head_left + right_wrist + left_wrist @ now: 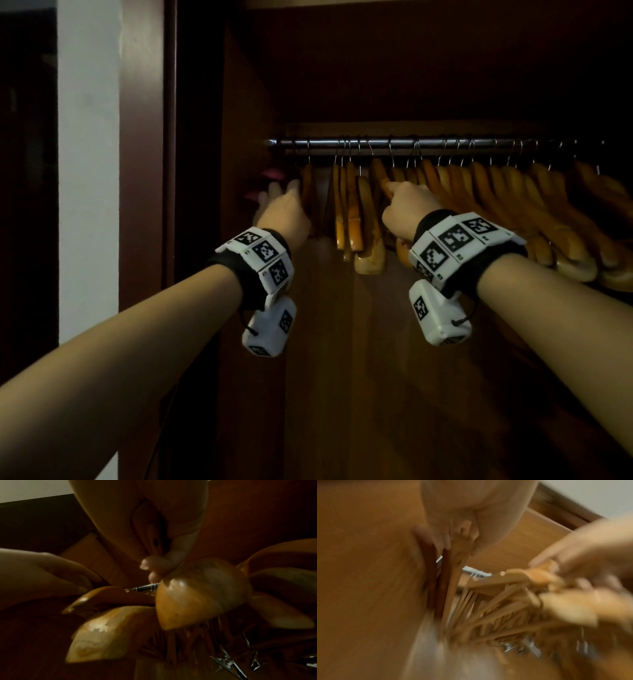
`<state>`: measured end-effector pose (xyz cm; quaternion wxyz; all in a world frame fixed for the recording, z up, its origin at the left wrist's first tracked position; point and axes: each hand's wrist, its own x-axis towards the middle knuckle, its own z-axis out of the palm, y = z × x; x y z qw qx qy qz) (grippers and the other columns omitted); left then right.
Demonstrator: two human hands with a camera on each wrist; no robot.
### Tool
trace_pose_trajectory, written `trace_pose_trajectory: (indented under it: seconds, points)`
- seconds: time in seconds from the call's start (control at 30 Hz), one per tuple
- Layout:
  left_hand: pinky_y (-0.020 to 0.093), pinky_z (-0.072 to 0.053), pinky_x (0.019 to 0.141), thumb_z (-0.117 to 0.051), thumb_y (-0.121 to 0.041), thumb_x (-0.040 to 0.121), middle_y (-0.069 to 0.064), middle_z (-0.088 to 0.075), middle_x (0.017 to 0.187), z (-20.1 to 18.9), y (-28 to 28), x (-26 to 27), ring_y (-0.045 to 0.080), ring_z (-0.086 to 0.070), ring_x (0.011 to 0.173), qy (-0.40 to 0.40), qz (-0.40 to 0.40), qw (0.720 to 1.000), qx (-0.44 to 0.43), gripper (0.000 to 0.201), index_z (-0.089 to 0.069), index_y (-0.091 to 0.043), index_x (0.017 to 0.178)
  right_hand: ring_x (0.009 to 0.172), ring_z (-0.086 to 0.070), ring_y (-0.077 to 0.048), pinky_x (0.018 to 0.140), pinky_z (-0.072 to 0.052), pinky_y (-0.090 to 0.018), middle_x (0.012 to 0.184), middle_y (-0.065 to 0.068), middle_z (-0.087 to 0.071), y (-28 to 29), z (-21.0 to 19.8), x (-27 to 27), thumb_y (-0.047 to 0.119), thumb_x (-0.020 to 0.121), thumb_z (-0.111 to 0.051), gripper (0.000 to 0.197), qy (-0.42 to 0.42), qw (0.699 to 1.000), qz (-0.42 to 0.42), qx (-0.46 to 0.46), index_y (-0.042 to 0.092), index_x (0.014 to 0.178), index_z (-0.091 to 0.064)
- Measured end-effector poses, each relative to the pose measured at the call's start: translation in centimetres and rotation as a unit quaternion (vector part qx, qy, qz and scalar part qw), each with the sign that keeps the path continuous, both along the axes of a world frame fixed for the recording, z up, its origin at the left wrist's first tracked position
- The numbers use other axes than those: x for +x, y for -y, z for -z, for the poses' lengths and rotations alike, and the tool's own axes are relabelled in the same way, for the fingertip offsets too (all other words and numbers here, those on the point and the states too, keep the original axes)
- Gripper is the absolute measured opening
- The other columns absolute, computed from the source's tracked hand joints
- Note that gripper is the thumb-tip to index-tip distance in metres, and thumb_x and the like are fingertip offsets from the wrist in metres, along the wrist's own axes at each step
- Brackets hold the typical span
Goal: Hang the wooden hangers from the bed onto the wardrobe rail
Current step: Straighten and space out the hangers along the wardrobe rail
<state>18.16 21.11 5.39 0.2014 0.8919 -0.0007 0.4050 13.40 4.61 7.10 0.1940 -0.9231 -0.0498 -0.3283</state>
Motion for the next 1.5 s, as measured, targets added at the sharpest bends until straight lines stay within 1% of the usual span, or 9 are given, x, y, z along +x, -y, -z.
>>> trace_pose_trajectory:
  seconds: [0.1, 0.2, 0.37, 0.5, 0.57, 0.7, 1.2, 1.33, 1.5]
  points:
    - [0.037, -0.041, 0.092, -0.042, -0.025, 0.096, 0.01, -0.05, 0.126, -0.1, 1.3, -0.3, 0.028, -0.043, 0.118, 0.094, 0.015, 0.988, 0.121, 0.032, -0.055, -0.013, 0.123, 0.116, -0.053, -0.032, 0.092, -0.05, -0.038, 0.137, -0.016, -0.045, 0.1, -0.1, -0.1, 0.01, 0.094, -0.042, 0.048, -0.003, 1.0, 0.003, -0.004, 0.014, 0.142, -0.037]
    - [0.033, -0.049, 0.076, -0.041, -0.046, 0.095, 0.004, -0.062, 0.097, -0.6, 3.1, -0.5, 0.023, -0.06, 0.094, -0.001, 0.088, 0.995, 0.056, 0.038, -0.057, -0.016, 0.111, 0.122, -0.047, -0.033, 0.094, -0.047, -0.038, 0.139, -0.017, -0.043, 0.2, -0.1, 0.0, 0.01, 0.094, -0.042, 0.048, -0.007, 1.0, 0.004, -0.004, 0.015, 0.142, -0.037]
    - [0.03, -0.043, 0.076, -0.045, -0.033, 0.095, 0.01, -0.058, 0.12, -0.4, 4.3, 0.2, 0.029, -0.058, 0.104, -0.109, 0.104, 0.988, -0.04, 0.037, -0.043, -0.014, 0.127, 0.119, -0.05, -0.033, 0.093, -0.049, -0.038, 0.137, -0.016, -0.044, 0.1, -0.1, 0.2, 0.01, 0.094, -0.042, 0.049, -0.006, 1.0, 0.01, 0.004, 0.017, 0.142, -0.036]
    - [0.04, -0.043, 0.097, -0.04, -0.024, 0.096, 0.018, -0.049, 0.131, 0.1, 4.5, 0.3, 0.034, -0.05, 0.117, -0.137, 0.112, 0.976, -0.123, 0.042, -0.037, -0.003, 0.133, 0.12, -0.049, -0.033, 0.092, -0.047, -0.038, 0.138, -0.015, -0.044, 0.2, -0.1, 0.3, 0.01, 0.094, -0.042, 0.049, -0.004, 1.0, 0.011, 0.004, 0.017, 0.143, -0.036]
    - [0.041, -0.041, 0.097, -0.032, -0.026, 0.1, 0.021, -0.049, 0.13, 0.0, 4.1, 0.2, 0.037, -0.05, 0.117, -0.106, 0.085, 0.984, -0.112, 0.04, -0.04, -0.001, 0.13, 0.121, -0.049, -0.033, 0.093, -0.048, -0.038, 0.139, -0.015, -0.044, 0.2, -0.1, 0.4, 0.009, 0.094, -0.042, 0.049, -0.003, 1.0, 0.01, 0.004, 0.016, 0.143, -0.036]
    - [0.039, -0.039, 0.086, -0.028, -0.027, 0.101, 0.02, -0.053, 0.125, -0.4, 3.1, -0.3, 0.036, -0.051, 0.115, -0.036, 0.041, 0.995, -0.083, 0.037, -0.047, -0.001, 0.121, 0.117, -0.052, -0.032, 0.092, -0.05, -0.039, 0.137, -0.015, -0.045, 0.2, -0.1, 0.5, 0.011, 0.094, -0.043, 0.05, 0.0, 1.0, 0.006, 0.003, 0.017, 0.143, -0.035]
    - [0.035, -0.036, 0.076, -0.031, -0.02, 0.101, 0.02, -0.057, 0.119, -0.4, 1.4, -0.1, 0.036, -0.054, 0.111, -0.01, -0.006, 0.996, -0.084, 0.033, -0.05, 0.001, 0.117, 0.121, -0.049, -0.033, 0.093, -0.046, -0.038, 0.137, -0.015, -0.045, 0.2, -0.1, 0.3, 0.01, 0.095, -0.041, 0.047, -0.005, 1.0, 0.013, 0.002, 0.018, 0.141, -0.038]
    - [0.038, -0.04, 0.083, -0.033, -0.012, 0.099, 0.022, -0.055, 0.122, -0.3, 1.3, 0.2, 0.038, -0.052, 0.114, -0.022, -0.006, 0.997, -0.071, 0.031, -0.048, 0.003, 0.121, 0.119, -0.05, -0.033, 0.095, -0.048, -0.04, 0.137, -0.015, -0.046, 0.1, -0.1, 0.3, 0.01, 0.094, -0.041, 0.049, -0.007, 1.0, 0.013, 0.004, 0.018, 0.143, -0.036]
    - [0.038, -0.041, 0.088, -0.043, -0.024, 0.099, 0.019, -0.054, 0.123, 0.1, 0.8, 0.5, 0.035, -0.053, 0.114, -0.054, -0.004, 0.997, -0.052, 0.035, -0.048, 0.0, 0.123, 0.121, -0.049, -0.033, 0.095, -0.048, -0.04, 0.137, -0.015, -0.045, 0.1, -0.1, 0.3, 0.012, 0.095, -0.042, 0.048, -0.008, 1.0, 0.013, 0.002, 0.016, 0.142, -0.036]
